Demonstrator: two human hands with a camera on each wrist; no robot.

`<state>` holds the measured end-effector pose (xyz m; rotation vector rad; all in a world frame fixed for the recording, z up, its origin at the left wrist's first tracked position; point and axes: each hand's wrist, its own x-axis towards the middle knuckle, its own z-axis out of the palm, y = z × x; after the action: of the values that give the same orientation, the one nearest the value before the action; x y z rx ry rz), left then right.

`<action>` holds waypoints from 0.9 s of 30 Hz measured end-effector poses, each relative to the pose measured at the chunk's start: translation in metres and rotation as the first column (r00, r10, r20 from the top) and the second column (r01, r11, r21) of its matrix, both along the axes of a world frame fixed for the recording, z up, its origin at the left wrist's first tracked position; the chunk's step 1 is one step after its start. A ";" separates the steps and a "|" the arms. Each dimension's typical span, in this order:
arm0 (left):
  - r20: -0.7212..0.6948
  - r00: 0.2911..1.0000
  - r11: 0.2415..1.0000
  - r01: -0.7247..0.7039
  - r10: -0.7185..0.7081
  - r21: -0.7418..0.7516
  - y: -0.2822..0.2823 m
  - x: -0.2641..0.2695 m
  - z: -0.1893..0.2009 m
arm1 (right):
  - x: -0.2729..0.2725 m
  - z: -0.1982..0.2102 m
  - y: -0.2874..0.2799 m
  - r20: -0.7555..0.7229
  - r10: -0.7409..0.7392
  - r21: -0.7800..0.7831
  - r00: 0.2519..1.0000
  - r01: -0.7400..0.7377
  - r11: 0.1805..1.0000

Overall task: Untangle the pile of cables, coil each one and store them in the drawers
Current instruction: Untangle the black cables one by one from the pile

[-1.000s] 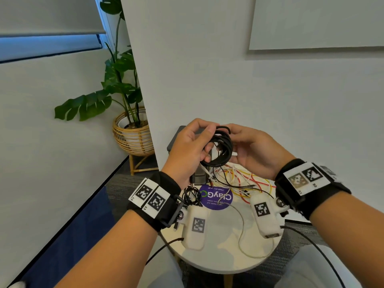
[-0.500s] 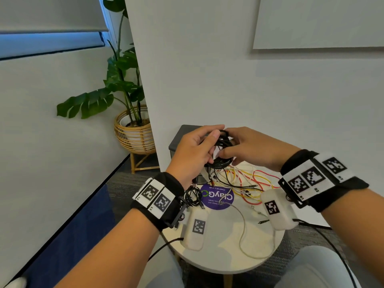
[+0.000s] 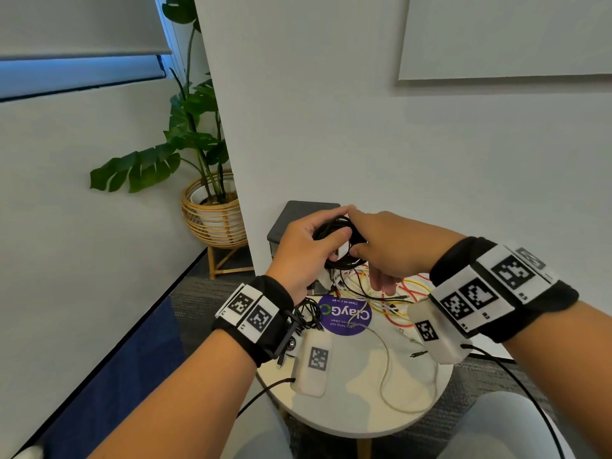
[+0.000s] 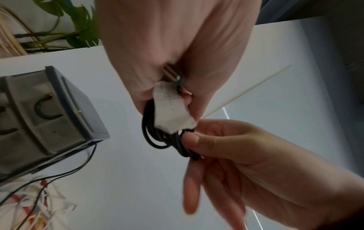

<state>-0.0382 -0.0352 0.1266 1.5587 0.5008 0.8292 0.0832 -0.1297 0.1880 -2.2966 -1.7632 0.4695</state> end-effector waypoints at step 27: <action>-0.034 0.994 0.989 -0.110 0.107 -0.099 0.011 0.003 -0.020 | 0.002 -0.050 -0.014 -0.381 0.013 0.262 0.925 0.095 0.960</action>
<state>-0.0352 -0.0237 0.1068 1.4629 0.6437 0.8520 0.0847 -0.1438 0.1383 -1.8942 -1.4821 0.5741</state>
